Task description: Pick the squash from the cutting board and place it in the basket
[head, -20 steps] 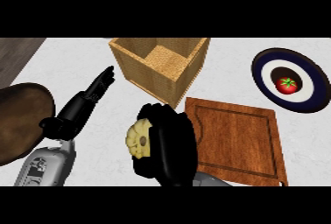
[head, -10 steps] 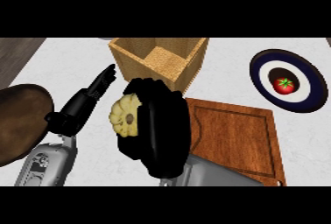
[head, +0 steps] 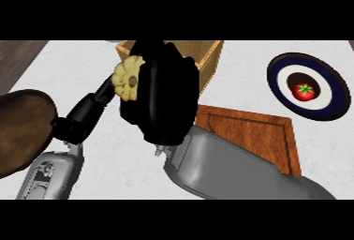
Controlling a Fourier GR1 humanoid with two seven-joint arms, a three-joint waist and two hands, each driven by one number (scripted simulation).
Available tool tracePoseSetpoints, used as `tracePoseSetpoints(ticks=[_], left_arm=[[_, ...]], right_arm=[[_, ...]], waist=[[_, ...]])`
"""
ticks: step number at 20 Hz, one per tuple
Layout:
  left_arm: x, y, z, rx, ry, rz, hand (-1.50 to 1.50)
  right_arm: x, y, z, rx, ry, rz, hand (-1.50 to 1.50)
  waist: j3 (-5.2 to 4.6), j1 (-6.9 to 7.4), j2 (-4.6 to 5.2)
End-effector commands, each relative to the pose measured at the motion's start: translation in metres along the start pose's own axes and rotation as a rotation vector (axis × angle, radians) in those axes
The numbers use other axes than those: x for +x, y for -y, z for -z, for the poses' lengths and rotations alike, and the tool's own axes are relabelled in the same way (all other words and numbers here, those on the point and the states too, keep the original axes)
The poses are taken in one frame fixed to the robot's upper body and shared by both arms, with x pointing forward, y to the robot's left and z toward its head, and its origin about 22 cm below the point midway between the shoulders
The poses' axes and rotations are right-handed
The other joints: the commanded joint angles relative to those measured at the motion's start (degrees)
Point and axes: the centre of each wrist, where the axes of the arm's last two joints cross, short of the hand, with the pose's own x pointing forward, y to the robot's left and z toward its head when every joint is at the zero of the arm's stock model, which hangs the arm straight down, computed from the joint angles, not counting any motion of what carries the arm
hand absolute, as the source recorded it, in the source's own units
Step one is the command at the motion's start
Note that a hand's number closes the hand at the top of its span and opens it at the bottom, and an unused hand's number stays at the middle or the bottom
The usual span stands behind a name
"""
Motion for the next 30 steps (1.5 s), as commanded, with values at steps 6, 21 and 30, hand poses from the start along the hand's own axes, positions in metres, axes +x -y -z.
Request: tracePoseSetpoints(ticks=[6, 21, 30], left_arm=[[0.004, -0.001, 0.005, 0.021, 0.020, 0.008, 0.00], [-0.007, -0.009, -0.009, 0.045, -0.011, -0.002, 0.00], [-0.003, -0.016, -0.011, 0.083, -0.009, 0.016, 0.00]], right_arm=[[0.035, 0.012, 0.057, -0.193, -0.278, 0.057, 1.50], [0.014, -0.011, 0.108, -0.255, -0.457, 0.017, 1.50], [-0.002, -0.034, 0.108, -0.315, -0.399, 0.016, 1.50]], waist=[[0.03, -0.19, 0.54], [0.27, -2.38, 0.77], [0.34, -3.82, 0.58]])
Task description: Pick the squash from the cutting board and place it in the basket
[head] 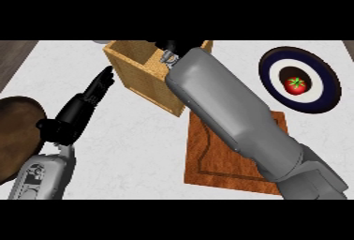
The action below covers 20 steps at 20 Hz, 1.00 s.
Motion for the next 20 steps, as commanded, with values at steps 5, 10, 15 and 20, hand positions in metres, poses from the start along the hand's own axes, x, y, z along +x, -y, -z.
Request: tracePoseSetpoints(ticks=[5, 10, 15, 20], left_arm=[[-0.005, 0.003, -0.009, 0.001, -0.010, 0.000, 0.00], [-0.004, 0.000, -0.011, 0.029, -0.016, -0.004, 0.00], [0.005, -0.013, -0.017, 0.035, -0.009, -0.013, 0.00], [-0.009, 0.002, -0.010, 0.045, -0.013, -0.025, 0.00]], right_arm=[[-0.027, -0.030, -0.010, -0.073, -0.159, 0.046, 1.50], [-0.043, -0.031, 0.006, -0.153, -0.191, 0.180, -1.50], [-0.042, -0.035, 0.010, -0.141, -0.176, 0.136, -1.50], [-0.006, -0.016, 0.014, -0.167, -0.115, 0.233, -1.50]], waist=[[0.06, -1.33, -0.09], [0.13, -2.10, 0.01], [0.13, -1.87, -0.21], [0.08, -2.26, -0.18]])
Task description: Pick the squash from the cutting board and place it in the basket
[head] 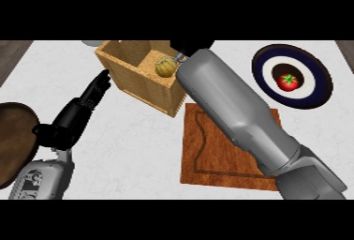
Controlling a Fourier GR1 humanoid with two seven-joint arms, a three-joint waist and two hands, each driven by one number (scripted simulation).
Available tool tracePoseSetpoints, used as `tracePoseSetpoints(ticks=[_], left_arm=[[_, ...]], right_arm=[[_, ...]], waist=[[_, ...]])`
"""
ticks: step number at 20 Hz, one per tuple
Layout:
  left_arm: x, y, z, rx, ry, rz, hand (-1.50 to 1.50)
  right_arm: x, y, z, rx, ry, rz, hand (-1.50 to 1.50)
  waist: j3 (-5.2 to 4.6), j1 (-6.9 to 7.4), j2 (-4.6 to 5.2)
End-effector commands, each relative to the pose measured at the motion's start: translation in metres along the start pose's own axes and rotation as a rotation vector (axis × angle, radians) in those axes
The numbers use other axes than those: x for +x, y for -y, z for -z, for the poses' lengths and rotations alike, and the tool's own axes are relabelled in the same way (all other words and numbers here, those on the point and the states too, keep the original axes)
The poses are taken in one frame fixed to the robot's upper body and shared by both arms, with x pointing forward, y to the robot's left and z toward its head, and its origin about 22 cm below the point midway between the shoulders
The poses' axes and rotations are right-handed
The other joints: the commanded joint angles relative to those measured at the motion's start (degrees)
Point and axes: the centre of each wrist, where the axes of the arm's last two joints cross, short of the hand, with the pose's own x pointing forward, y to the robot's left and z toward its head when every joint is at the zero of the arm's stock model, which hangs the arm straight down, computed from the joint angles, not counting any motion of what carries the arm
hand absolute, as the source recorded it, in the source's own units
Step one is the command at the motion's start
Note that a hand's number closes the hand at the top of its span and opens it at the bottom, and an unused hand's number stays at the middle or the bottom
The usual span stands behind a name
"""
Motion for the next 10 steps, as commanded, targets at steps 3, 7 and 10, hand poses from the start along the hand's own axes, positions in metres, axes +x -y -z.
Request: tracePoseSetpoints(ticks=[3, 7, 10], left_arm=[[-0.003, -0.009, 0.000, 0.018, -0.007, 0.018, 0.00], [-0.008, -0.017, 0.000, 0.014, -0.017, 0.006, 0.00], [-0.011, -0.017, -0.011, 0.038, -0.035, 0.000, 0.00]], right_arm=[[0.010, 0.006, 0.001, -0.040, -0.166, 0.206, -1.50], [0.029, 0.022, 0.020, -0.090, -0.228, 0.332, -1.50], [0.008, 0.022, 0.021, -0.062, -0.332, 0.350, -1.50]], waist=[[0.02, -0.95, -0.21], [0.01, -1.97, -0.43], [0.08, -2.92, -0.94]])
